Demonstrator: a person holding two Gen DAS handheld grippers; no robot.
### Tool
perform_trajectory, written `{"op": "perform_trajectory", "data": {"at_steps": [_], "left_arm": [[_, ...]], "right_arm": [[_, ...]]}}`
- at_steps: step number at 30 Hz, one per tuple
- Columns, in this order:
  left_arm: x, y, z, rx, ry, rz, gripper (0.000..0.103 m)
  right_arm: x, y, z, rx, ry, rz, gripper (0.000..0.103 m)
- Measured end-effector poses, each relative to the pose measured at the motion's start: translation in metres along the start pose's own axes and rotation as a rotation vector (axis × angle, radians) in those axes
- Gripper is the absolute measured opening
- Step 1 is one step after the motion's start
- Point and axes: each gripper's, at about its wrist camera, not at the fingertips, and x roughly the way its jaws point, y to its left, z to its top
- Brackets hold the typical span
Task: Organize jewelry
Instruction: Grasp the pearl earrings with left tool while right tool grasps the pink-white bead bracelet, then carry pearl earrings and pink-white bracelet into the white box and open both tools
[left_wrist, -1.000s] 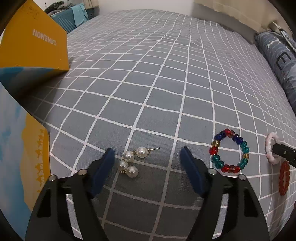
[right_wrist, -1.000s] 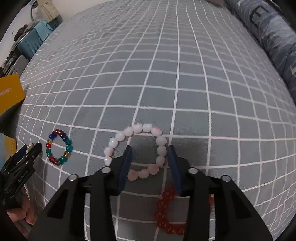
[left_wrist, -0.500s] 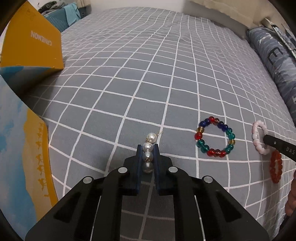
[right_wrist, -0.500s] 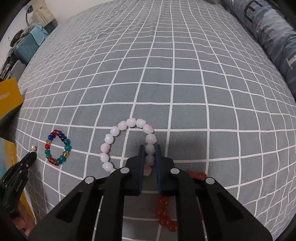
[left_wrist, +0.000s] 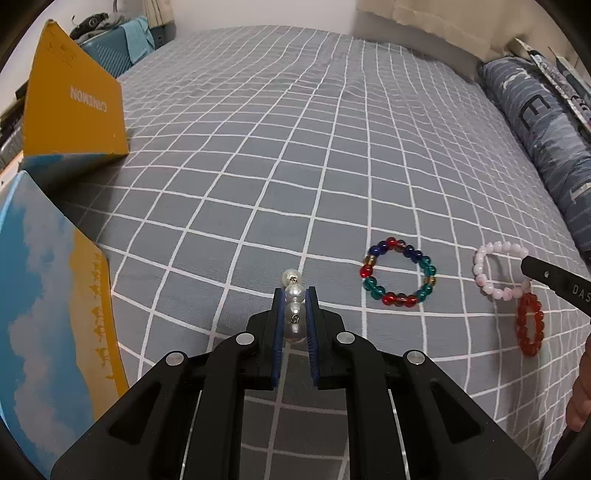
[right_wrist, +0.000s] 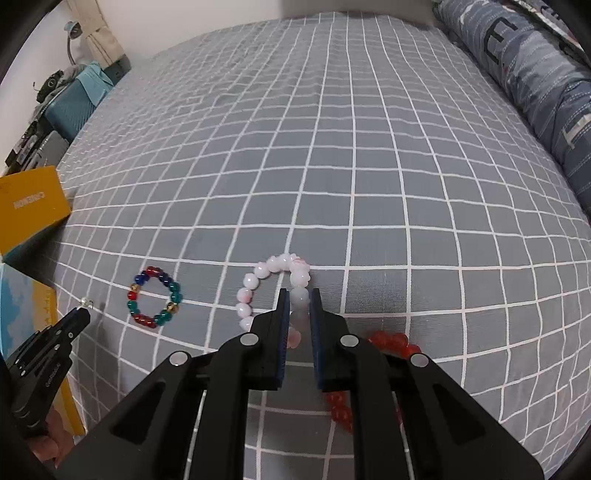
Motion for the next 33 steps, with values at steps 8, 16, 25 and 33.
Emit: {"op": "perform_trajectory", "data": {"at_steps": [8, 16, 25, 33], "left_arm": [[-0.021, -0.001, -0.001, 0.009, -0.026, -0.020, 0.011], [-0.042, 0.001, -0.006, 0.018, -0.037, -0.043, 0.011], [-0.078, 0.012, -0.013, 0.018, -0.068, -0.063, 0.011], [-0.108, 0.023, -0.023, 0.021, -0.095, -0.083, 0.011]], "right_arm": [[-0.029, 0.009, -0.003, -0.017, -0.056, 0.024, 0.010], [-0.064, 0.022, -0.009, -0.044, -0.120, 0.048, 0.010], [-0.093, 0.036, -0.023, -0.063, -0.169, 0.052, 0.010], [-0.112, 0.054, -0.040, -0.094, -0.200, 0.036, 0.010]]}}
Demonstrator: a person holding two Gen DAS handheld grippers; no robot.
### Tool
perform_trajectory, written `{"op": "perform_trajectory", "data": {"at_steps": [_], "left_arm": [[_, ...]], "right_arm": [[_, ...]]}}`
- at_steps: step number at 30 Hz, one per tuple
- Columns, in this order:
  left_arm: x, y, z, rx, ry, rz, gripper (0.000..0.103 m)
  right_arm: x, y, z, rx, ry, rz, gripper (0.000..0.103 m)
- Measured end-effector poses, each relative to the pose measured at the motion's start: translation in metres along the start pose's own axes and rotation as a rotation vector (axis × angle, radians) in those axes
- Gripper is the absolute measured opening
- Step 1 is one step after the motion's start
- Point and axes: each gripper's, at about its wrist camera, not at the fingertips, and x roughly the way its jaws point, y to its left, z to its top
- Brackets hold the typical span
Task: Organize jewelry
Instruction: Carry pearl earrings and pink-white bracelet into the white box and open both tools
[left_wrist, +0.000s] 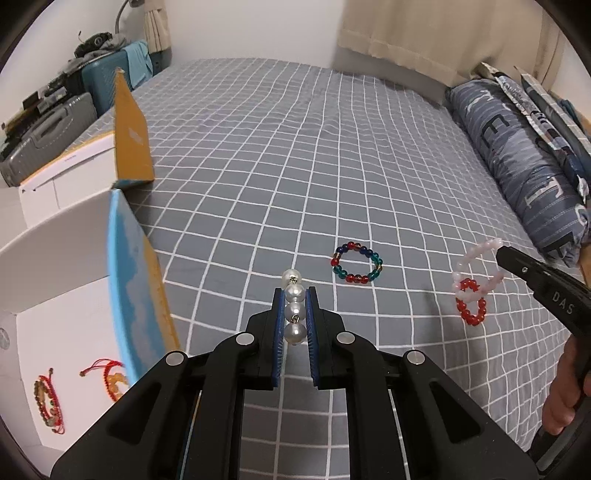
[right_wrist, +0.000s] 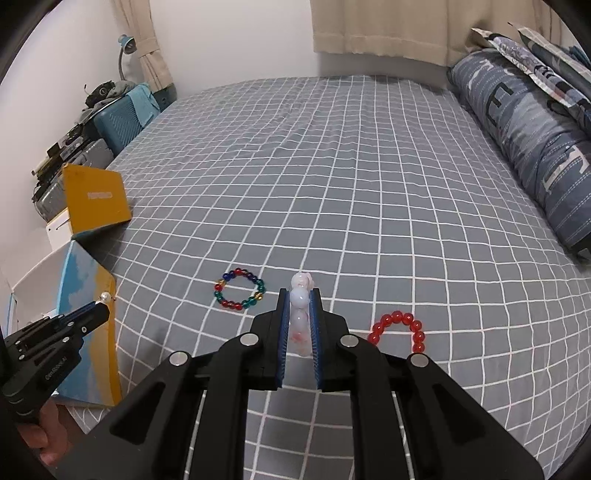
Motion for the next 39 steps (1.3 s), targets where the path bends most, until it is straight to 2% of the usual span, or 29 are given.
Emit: {"op": "perform_trajectory", "data": {"at_steps": [9, 16, 33, 39], "left_arm": [[-0.038, 0.017, -0.004, 0.013, -0.056, 0.029, 0.011], [-0.077, 0.053, 0.000, -0.021, -0.108, 0.075, 0.011], [-0.121, 0.161, -0.018, -0.161, -0.123, 0.214, 0.011], [-0.132, 0.196, -0.025, -0.205, -0.127, 0.272, 0.011]], "right_arm": [[-0.028, 0.032, -0.001, -0.030, -0.045, 0.019, 0.010], [-0.049, 0.071, 0.005, -0.070, -0.082, 0.071, 0.010], [-0.058, 0.207, 0.012, -0.222, -0.093, 0.232, 0.010], [-0.058, 0.263, 0.004, -0.290, -0.085, 0.295, 0.010]]}}
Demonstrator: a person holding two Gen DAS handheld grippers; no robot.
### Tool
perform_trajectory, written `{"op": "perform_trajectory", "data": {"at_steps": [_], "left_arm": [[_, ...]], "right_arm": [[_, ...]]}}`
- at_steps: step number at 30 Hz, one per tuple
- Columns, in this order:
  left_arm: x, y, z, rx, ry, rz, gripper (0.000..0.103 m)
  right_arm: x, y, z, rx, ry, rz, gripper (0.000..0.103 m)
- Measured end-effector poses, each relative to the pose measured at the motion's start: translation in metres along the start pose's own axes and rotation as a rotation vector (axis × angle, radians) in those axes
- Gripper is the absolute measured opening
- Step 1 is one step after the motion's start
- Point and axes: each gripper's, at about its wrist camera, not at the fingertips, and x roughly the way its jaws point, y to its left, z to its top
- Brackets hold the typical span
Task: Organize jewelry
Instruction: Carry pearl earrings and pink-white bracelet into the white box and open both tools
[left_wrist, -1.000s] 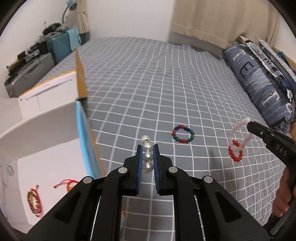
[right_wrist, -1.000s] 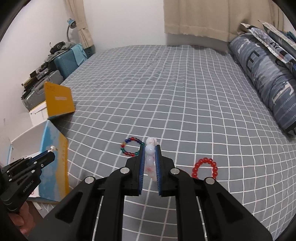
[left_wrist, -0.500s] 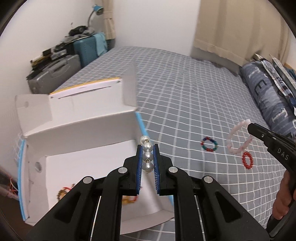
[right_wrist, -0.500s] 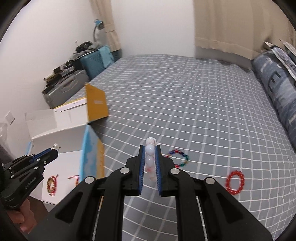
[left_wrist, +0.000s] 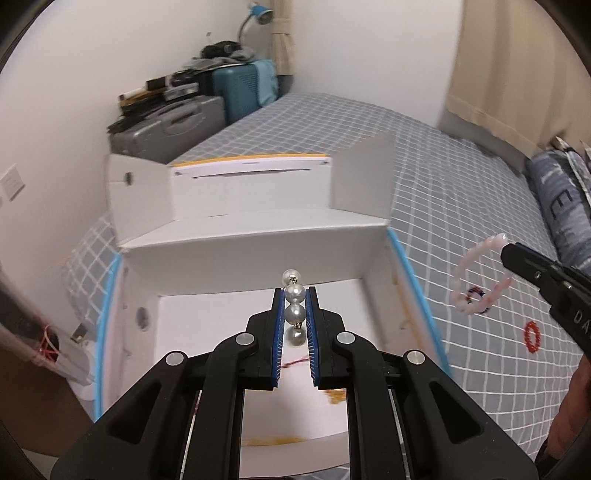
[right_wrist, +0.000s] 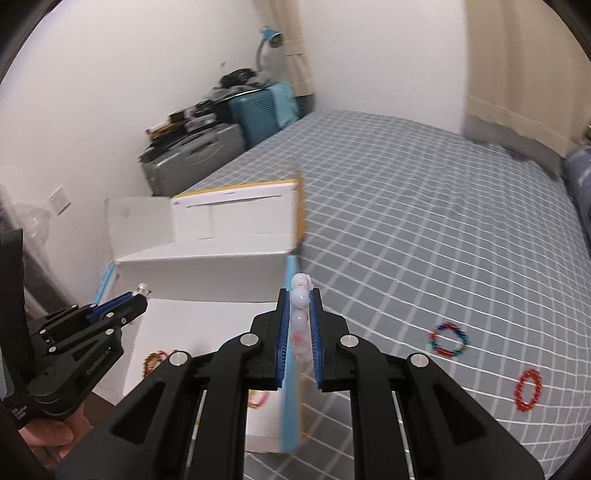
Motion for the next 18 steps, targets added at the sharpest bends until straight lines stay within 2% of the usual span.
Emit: {"op": "perform_trajectory", "data": {"at_steps": [6, 12, 18], "left_arm": [[0.006, 0.034, -0.007, -0.043, 0.019, 0.053, 0.011], [0.029, 0.064, -0.027, -0.077, 0.082, 0.094, 0.011], [0.058, 0.077, -0.053, -0.089, 0.172, 0.116, 0.011]], "right_arm": [[0.027, 0.041, -0.005, -0.044, 0.036, 0.039, 0.010], [0.064, 0.068, -0.028, -0.072, 0.108, 0.049, 0.010], [0.104, 0.073, -0.054, -0.041, 0.229, -0.004, 0.010]]}}
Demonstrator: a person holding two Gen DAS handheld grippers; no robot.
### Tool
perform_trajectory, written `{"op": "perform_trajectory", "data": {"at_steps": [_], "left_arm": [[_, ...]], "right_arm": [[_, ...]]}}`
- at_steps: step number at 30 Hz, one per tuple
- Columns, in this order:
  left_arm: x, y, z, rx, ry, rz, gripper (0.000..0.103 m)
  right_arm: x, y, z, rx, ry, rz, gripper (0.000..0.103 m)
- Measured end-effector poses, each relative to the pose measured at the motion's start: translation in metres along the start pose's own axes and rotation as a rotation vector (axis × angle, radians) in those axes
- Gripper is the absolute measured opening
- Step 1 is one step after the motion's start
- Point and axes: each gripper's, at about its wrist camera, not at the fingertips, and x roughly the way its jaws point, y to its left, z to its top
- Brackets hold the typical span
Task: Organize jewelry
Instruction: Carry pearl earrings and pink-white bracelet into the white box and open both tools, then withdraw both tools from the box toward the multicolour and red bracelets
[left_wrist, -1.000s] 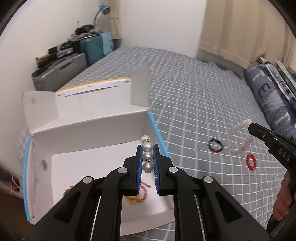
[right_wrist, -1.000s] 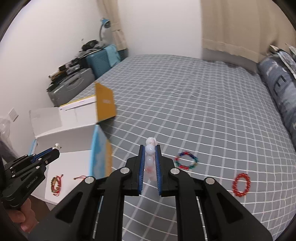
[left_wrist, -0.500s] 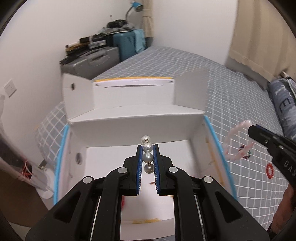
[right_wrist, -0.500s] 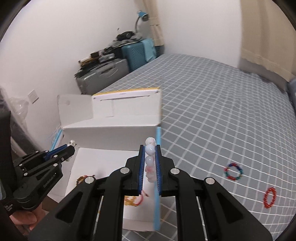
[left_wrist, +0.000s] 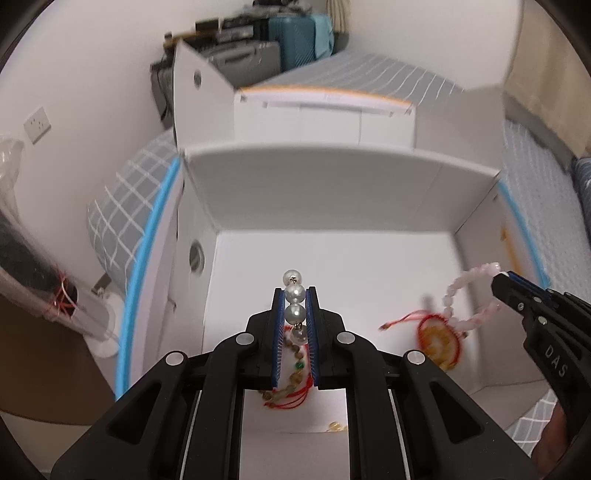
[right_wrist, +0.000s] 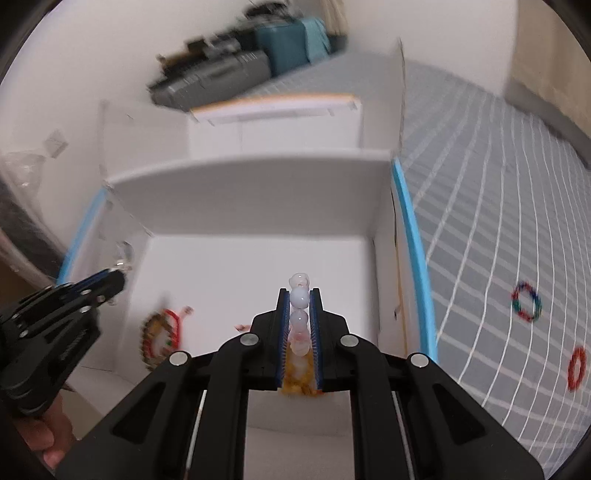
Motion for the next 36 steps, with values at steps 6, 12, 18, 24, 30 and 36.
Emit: {"op": "perform_trajectory", "data": {"at_steps": [6, 12, 18, 24, 30, 36], "left_arm": [[0.018, 0.005, -0.005, 0.000, 0.038, 0.002, 0.011], [0.022, 0.005, -0.005, -0.001, 0.046, -0.002, 0.012], [0.020, 0.004, -0.005, 0.002, 0.046, -0.009, 0.023], [0.009, 0.004, -0.005, -0.001, 0.012, -0.004, 0.057], [-0.005, 0.006, -0.002, -0.006, -0.032, 0.010, 0.075], [-0.016, 0.004, -0.001, 0.000, -0.065, 0.009, 0.086]], "right_arm": [[0.018, 0.001, -0.009, 0.015, 0.055, -0.026, 0.010], [0.022, 0.003, -0.009, 0.017, 0.067, -0.022, 0.012], [0.021, 0.003, -0.010, 0.019, 0.059, -0.027, 0.041], [0.008, 0.012, -0.012, -0.017, 0.017, -0.003, 0.065], [-0.007, 0.014, -0.009, -0.024, -0.037, -0.029, 0.080], [-0.022, 0.012, -0.008, -0.025, -0.102, -0.074, 0.095]]}}
